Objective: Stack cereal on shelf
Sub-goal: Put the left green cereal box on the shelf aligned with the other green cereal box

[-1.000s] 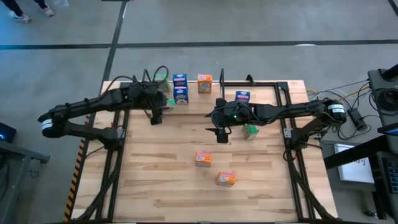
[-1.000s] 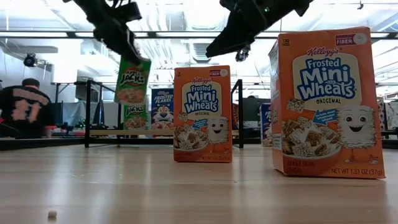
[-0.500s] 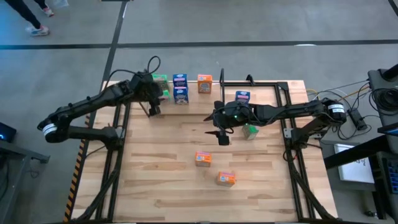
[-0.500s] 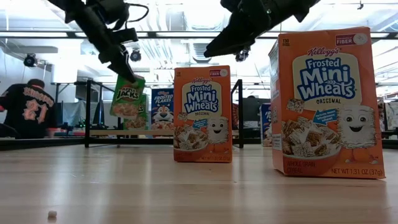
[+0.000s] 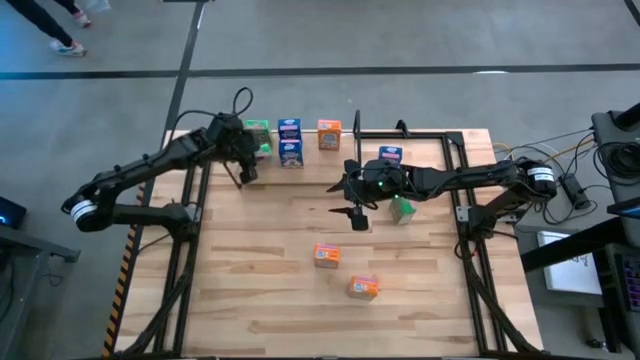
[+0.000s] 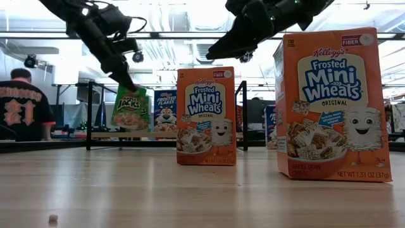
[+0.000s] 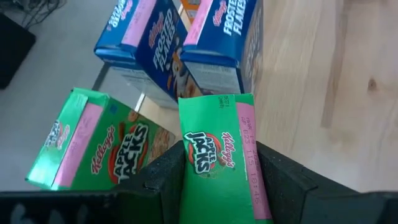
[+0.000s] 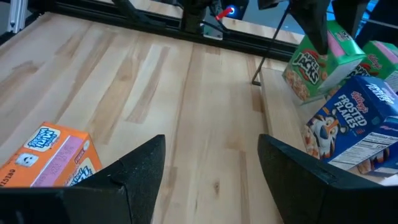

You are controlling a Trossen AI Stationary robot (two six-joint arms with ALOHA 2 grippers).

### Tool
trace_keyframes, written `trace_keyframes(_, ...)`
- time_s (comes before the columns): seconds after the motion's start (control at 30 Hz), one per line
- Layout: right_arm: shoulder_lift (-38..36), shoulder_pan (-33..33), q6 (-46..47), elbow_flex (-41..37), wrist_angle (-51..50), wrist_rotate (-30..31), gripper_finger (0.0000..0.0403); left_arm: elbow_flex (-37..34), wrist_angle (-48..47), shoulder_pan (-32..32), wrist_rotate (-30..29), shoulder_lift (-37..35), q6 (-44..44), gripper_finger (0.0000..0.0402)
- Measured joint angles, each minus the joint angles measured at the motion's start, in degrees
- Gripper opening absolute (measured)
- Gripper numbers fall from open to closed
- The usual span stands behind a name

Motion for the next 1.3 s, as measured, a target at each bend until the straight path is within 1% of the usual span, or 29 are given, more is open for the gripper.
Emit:
trace_keyframes(0.43, -0.02, 0.00, 0.01, 0.00, 0.00, 0.00, 0.0254, -0.24, 0.91, 0.74, -0.01, 0.11, -1.24, 0.0155)
trace_keyframes(0.63, -0.02, 0.00, 0.03, 0.00, 0.00, 0.00, 0.0249, -0.26, 0.91, 0.76, -0.07, 0.11, -1.25, 0.0187)
trace_keyframes(0.77, -0.04, 0.00, 0.45, 0.00, -0.01, 0.00, 0.0252, -0.26, 0.95, 0.76, -2.28, 0.11, -1.26, 0.0211)
trace_keyframes(0.87, -0.04, 0.00, 0.47, 0.00, -0.02, 0.00, 0.0256, -0.26, 0.95, 0.76, -2.50, 0.11, -1.26, 0.0224)
trace_keyframes(1.1, -0.04, 0.00, 0.47, 0.00, -0.11, 0.00, 0.0251, -0.22, 0.87, 0.73, -2.50, 0.03, -1.26, 0.0233)
trace_keyframes(1.3, -0.04, 0.00, 0.39, 0.00, -0.48, 0.00, 0.0250, 3.66, -2.66, 0.59, -2.47, -0.02, -1.26, 0.0233)
